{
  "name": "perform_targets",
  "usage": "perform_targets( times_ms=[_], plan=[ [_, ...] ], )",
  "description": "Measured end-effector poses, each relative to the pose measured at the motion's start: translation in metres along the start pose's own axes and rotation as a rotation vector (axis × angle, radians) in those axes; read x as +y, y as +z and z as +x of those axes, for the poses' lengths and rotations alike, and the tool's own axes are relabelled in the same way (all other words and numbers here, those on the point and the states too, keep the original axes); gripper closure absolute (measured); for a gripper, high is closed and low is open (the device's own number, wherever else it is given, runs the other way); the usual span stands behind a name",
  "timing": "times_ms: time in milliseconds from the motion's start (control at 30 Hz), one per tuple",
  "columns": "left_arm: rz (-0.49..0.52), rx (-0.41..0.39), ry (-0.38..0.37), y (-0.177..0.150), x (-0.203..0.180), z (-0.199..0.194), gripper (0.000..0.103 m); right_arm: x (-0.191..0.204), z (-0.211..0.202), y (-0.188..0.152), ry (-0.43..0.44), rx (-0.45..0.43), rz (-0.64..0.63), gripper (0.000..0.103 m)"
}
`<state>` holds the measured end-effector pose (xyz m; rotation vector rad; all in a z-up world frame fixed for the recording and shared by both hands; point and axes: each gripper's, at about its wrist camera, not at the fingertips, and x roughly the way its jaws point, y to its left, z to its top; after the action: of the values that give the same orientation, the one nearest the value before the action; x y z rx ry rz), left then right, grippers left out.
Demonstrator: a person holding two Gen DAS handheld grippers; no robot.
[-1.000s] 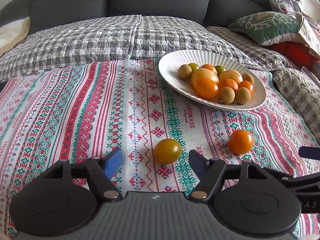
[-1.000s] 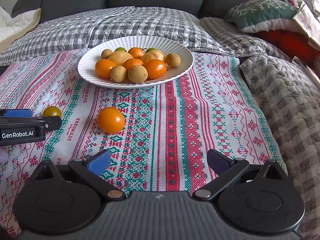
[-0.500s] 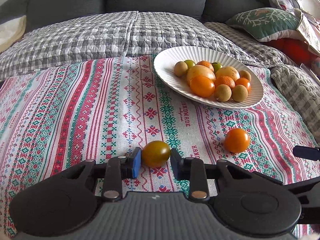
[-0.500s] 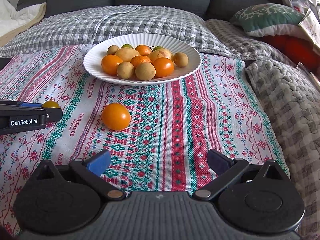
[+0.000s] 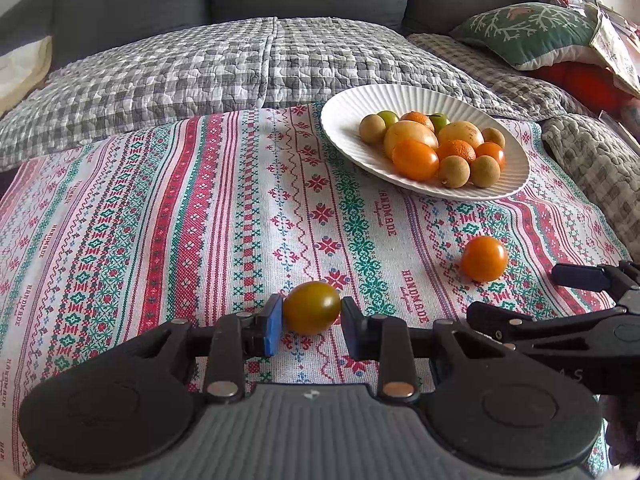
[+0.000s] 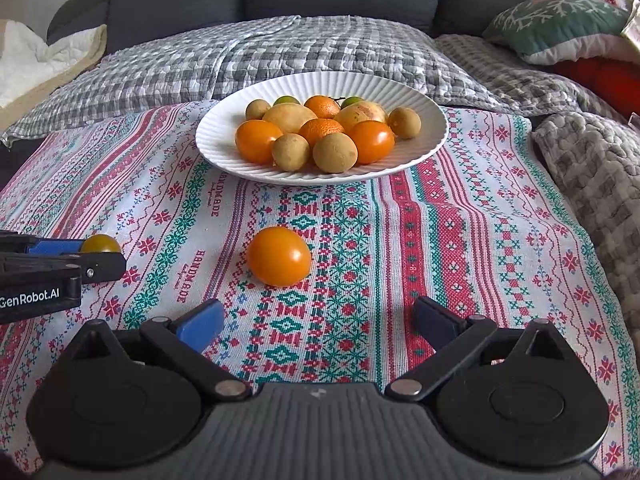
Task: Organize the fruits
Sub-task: 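Close the right gripper on an orange tomato while the left holds its own, then carry the right gripper's orange tomato to the plate while the left carries its own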
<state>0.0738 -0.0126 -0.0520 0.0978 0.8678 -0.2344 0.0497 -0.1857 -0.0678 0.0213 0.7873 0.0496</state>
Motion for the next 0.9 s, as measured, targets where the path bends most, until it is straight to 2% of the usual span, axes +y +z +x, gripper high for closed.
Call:
perform_targets(
  times_ms=[200,333,467,733,900],
  plan=[
    [0.007,0.001,0.002,-0.001,0.001,-0.001,0.083,0.004,0.001,0.005,0.043,-0.020,0.012,0.022],
    [0.005,0.002,0.004,-0.001,0.001,-0.001,0.083,0.009,0.002,0.008,0.066,-0.028,-0.003,0.039],
    [0.010,0.002,0.007,-0.002,0.000,-0.001,0.083,0.009,0.002,0.011,0.081,-0.033,0.011,0.052],
    [0.010,0.002,0.009,-0.002,0.000,-0.001,0.083,0.008,0.000,0.013,0.100,-0.036,0.018,0.070],
    [0.010,0.002,0.009,-0.002,0.000,-0.001,0.083,0.008,-0.002,0.014,0.111,-0.044,0.023,0.072]
  ],
)
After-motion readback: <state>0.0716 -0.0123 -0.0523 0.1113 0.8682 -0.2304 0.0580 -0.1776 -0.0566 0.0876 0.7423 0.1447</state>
